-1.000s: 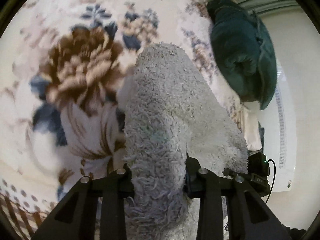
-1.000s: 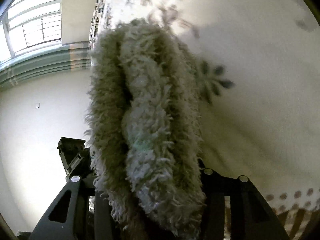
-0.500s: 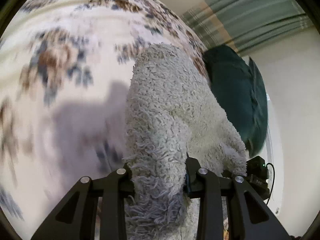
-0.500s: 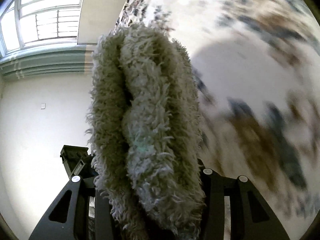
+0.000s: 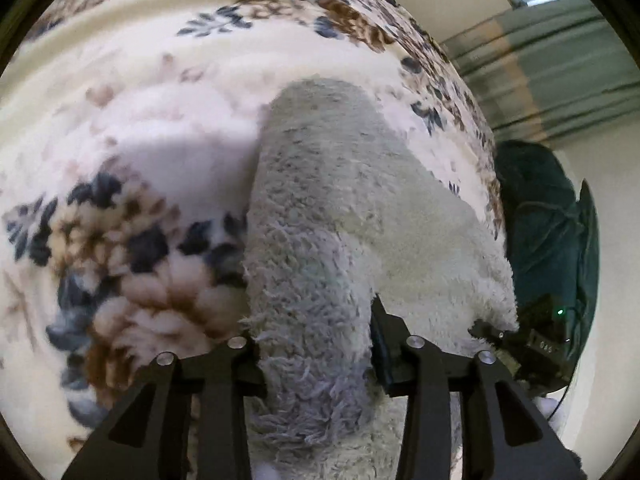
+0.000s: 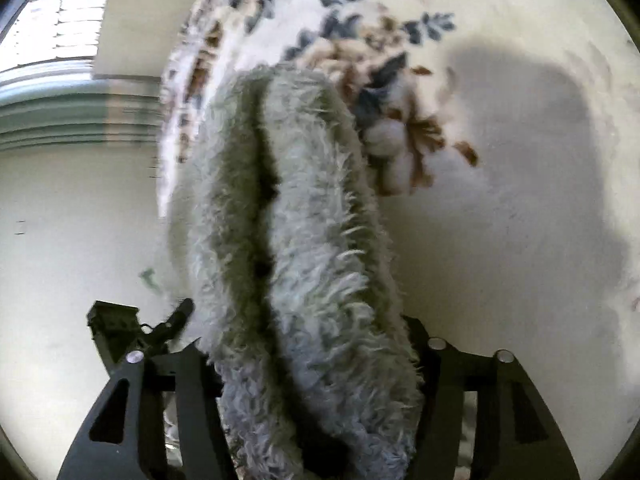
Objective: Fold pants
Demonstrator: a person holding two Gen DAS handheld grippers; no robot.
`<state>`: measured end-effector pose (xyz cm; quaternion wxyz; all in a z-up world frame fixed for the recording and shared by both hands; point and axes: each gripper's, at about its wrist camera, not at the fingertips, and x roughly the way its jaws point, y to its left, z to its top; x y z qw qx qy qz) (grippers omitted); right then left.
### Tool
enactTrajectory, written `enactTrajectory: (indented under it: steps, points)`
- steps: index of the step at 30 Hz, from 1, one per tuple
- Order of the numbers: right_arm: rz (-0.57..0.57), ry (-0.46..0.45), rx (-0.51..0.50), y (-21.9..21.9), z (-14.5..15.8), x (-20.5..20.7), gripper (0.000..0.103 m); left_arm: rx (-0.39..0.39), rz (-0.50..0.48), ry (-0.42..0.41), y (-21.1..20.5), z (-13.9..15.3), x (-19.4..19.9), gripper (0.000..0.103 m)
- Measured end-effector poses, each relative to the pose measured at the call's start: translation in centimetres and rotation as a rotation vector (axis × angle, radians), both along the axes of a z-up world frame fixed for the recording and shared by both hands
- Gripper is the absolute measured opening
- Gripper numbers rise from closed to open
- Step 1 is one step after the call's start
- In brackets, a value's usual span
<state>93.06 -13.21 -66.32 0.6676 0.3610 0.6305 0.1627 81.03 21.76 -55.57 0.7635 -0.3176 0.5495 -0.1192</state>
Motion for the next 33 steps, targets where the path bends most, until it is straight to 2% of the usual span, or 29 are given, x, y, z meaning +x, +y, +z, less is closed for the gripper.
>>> enactTrajectory:
  steps: [1, 2, 4, 6, 9, 10, 11, 12, 17, 20, 23, 33]
  points:
    - [0.012, -0.004, -0.038, 0.2, 0.2, -0.1, 0.081, 0.011, 0.003, -0.002, 0.1, 0.0, -0.3, 0.046]
    - [0.026, -0.016, -0.088, 0.4, 0.7, -0.4, 0.087, 0.026, 0.002, -0.009, 0.0, 0.4, -0.7, 0.047]
    - [0.06, -0.058, -0.2, 0.7, 2.4, -1.5, 0.087, 0.083, -0.002, -0.004, -0.4, 1.1, -1.3, 0.065]
    - [0.071, -0.072, -0.272, 0.7, 3.6, -2.6, 0.087, 0.152, -0.015, -0.011, -1.1, 2.1, -2.3, 0.072]
    - [0.022, -0.095, -0.343, -0.4, 5.8, -5.3, 0.088, 0.306, -0.023, -0.051, -1.9, 4.9, -3.8, 0.078]
    - [0.018, -0.119, -0.41, -0.6, 7.2, -6.7, 0.093, 0.365, -0.024, -0.07, -2.4, 6.2, -4.9, 0.085]
    - [0.024, -0.144, -0.47, -0.9, 8.4, -8.6, 0.1, 0.404, -0.028, -0.086, -2.7, 7.1, -6.0, 0.088]
    - [0.029, -0.169, -0.531, -0.9, 10.0, -10.2, 0.102, 0.445, -0.035, -0.107, -3.4, 8.4, -7.2, 0.09]
    - [0.025, -0.328, -0.748, 0.7, 18.3, -17.1, 0.103, 0.639, 0.019, -0.156, -6.0, 13.7, -12.3, 0.092]
    - [0.0, -0.383, -0.796, 1.2, 23.0, -21.7, 0.103, 0.691, 0.042, -0.175, -7.3, 17.1, -15.5, 0.092]
    - [-0.016, -0.425, -0.81, 1.5, 27.9, -26.6, 0.103, 0.712, 0.053, -0.215, -8.9, 21.2, -18.6, 0.092]
    - [-0.021, -0.557, -0.806, 0.6, 43.1, -41.9, 0.103, 0.727, 0.076, -0.33, -12.9, 33.2, -30.6, 0.092]
